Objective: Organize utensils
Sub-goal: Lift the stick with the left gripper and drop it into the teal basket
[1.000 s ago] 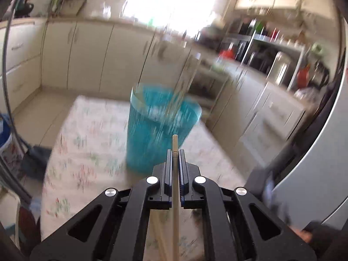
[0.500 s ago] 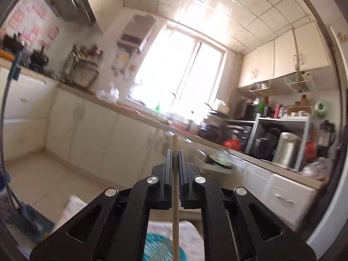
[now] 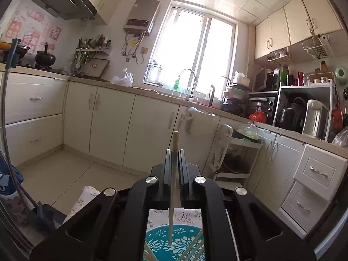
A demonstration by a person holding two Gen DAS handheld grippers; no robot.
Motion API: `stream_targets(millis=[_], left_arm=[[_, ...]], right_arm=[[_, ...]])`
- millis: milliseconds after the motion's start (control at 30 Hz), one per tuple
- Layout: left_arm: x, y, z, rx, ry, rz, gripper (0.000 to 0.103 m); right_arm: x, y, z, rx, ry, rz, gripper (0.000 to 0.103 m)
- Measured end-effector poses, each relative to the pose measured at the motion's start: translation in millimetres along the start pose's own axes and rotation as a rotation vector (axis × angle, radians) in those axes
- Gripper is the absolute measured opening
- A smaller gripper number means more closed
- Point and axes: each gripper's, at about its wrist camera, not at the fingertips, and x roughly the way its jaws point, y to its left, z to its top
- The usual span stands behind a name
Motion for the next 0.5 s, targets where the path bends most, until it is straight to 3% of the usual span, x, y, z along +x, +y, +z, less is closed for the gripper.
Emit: stream_targets(millis=[133, 200, 267, 333, 433, 500], left_arm=[[-1, -3, -11, 0.061, 0.091, -0.021, 0.008], [-6, -1, -15, 0.076, 0.123, -0.019, 0.018], [-18, 7, -17, 0.067, 0.131, -0.006, 0.038], [-39, 19, -18, 0.049, 0.119, 0.016, 0.048], [-70, 39, -20, 0.019, 0.106, 0.044, 0.057], [-85, 52, -28, -0.002, 0.131, 0.065, 0.06]], right_arm=[[-1, 1, 3, 0.001, 0.031, 0.007, 0.021], [-3, 0, 2, 0.006, 0.045, -0.001, 0.029], [-5, -1, 1, 0.01, 0.058, -0.009, 0.03], [-6, 1, -1, -0.004, 0.066, -0.03, 0.03], [-5, 8, -3, -0.051, 0.07, -0.085, 0.027], [-4, 11, -4, -0.079, 0.066, -0.101, 0.013]])
